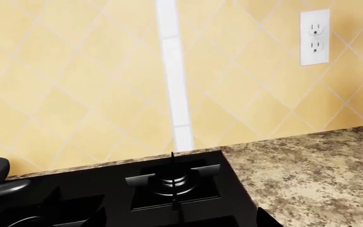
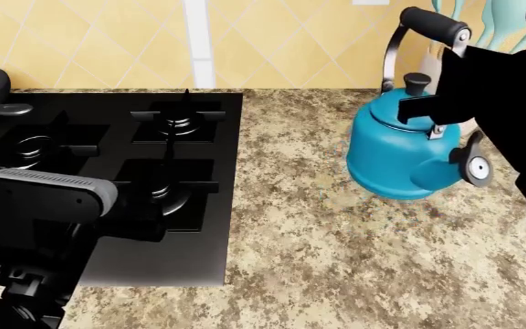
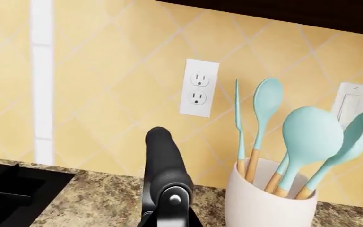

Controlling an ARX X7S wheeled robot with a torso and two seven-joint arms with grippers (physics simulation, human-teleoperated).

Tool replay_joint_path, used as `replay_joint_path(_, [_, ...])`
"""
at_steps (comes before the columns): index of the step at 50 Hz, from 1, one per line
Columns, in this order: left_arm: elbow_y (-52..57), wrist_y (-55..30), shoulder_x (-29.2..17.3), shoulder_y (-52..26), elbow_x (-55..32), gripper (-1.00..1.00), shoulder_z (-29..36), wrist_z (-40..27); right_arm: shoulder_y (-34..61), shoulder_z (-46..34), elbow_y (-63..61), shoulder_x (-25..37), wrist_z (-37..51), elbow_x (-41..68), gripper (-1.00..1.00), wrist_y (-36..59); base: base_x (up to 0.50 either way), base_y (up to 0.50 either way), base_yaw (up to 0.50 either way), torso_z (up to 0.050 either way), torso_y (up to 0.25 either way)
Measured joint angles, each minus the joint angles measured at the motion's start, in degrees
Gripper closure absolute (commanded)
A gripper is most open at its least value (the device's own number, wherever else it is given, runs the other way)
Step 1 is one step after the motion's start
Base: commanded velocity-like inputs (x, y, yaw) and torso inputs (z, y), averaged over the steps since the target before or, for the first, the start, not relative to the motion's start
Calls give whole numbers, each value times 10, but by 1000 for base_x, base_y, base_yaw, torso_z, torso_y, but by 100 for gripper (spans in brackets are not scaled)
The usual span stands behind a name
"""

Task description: Pick the kettle from the counter and place it on a stove burner. Then turn the burner on.

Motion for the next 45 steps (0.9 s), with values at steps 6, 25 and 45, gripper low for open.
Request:
replay_joint_path(6, [0, 3, -2, 1, -1, -100, 1, -1, 1, 1, 0, 1, 2, -9, 100, -1, 0, 208, 0, 0, 0])
replay_joint_path(25, [-3, 19, -6, 3, 8, -100, 6, -4, 2, 0, -2, -6, -3, -27, 100, -8, 0, 302, 0, 0, 1])
replay_joint_path(45, [-6, 29, -11, 5, 10, -100, 12, -6, 4, -3, 1, -9, -10, -36, 100, -7, 0, 330, 0, 1, 1])
